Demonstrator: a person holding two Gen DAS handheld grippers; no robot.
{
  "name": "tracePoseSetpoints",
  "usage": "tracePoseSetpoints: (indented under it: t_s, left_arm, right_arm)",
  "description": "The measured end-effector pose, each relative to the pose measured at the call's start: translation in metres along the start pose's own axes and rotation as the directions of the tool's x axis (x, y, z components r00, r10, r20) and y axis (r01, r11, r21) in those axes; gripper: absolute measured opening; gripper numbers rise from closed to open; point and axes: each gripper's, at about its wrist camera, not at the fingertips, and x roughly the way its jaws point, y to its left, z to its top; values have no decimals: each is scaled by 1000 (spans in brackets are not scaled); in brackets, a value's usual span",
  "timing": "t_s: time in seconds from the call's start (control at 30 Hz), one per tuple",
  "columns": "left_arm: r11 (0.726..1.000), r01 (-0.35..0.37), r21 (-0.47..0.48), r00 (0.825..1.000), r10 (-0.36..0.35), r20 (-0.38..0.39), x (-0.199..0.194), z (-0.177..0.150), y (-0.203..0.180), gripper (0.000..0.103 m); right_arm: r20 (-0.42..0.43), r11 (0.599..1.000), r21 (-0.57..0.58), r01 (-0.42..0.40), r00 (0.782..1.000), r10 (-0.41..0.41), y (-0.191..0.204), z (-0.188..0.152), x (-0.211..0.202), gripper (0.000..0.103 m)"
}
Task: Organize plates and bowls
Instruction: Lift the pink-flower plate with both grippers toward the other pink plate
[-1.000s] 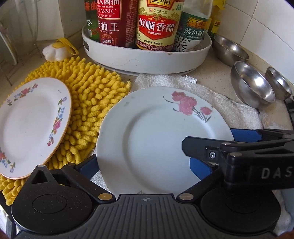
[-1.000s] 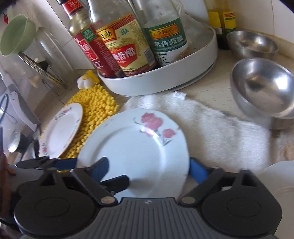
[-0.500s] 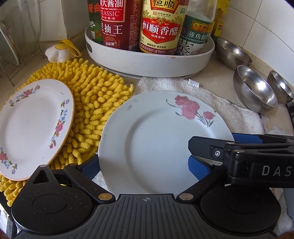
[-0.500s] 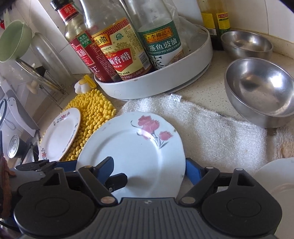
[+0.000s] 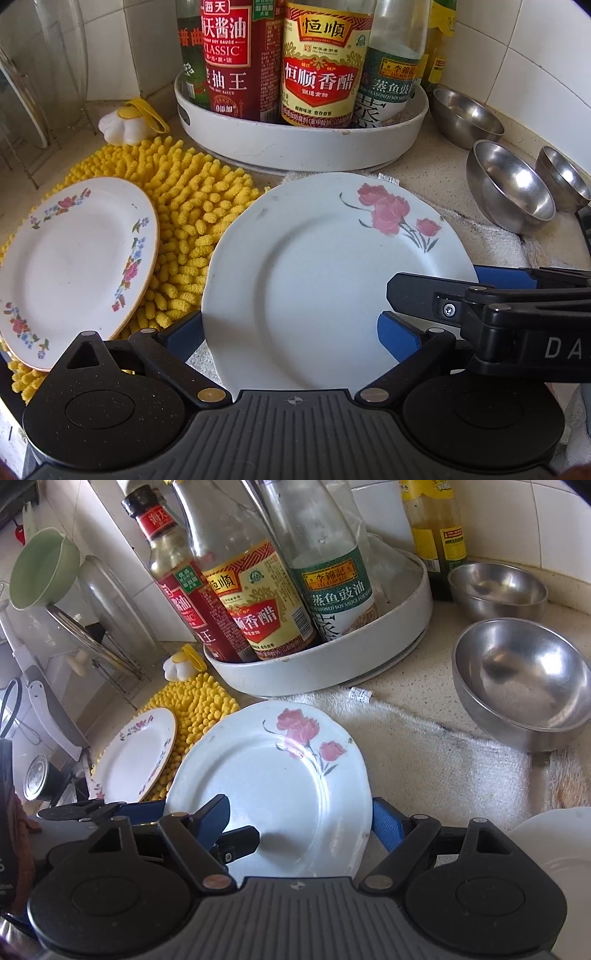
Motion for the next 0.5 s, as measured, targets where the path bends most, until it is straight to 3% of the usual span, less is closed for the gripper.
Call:
tracePoseSetpoints:
  t_s: [0.27,0.3,0.33,0.37,0.4,0.43,0.5]
  left_arm:
    - [1000,8,30,1000,-8,21,-8,0,-8,100]
    - [999,32,41,999,-34,34,-11,0,-10,94]
    - [992,109,64,993,-112,45,-16,1,-14,85]
    - [982,170,86,984,-174,45,-21,2,-21,85]
    - [977,166,131,982,-176,73,-28,1,-31,89]
    - [973,113,199,986,-134,95,-32,1,-44,98]
    - [960,32,277,989,-71,128,-34,-1,-58,102]
  right_arm:
    - [21,1000,18,8,1000,-8,-1,-3,-11,84]
    - [28,1000,20,0,1000,0,-1,-3,-13,83]
    - [41,999,20,-30,999,29,0,-3,-17,82]
    - [51,999,19,-47,998,46,2,-3,-20,81]
    - [54,998,26,-53,997,52,4,-2,-22,79]
    - [50,998,34,-51,998,49,5,1,-23,77]
    - [50,999,43,-8,999,5,2,0,-24,75]
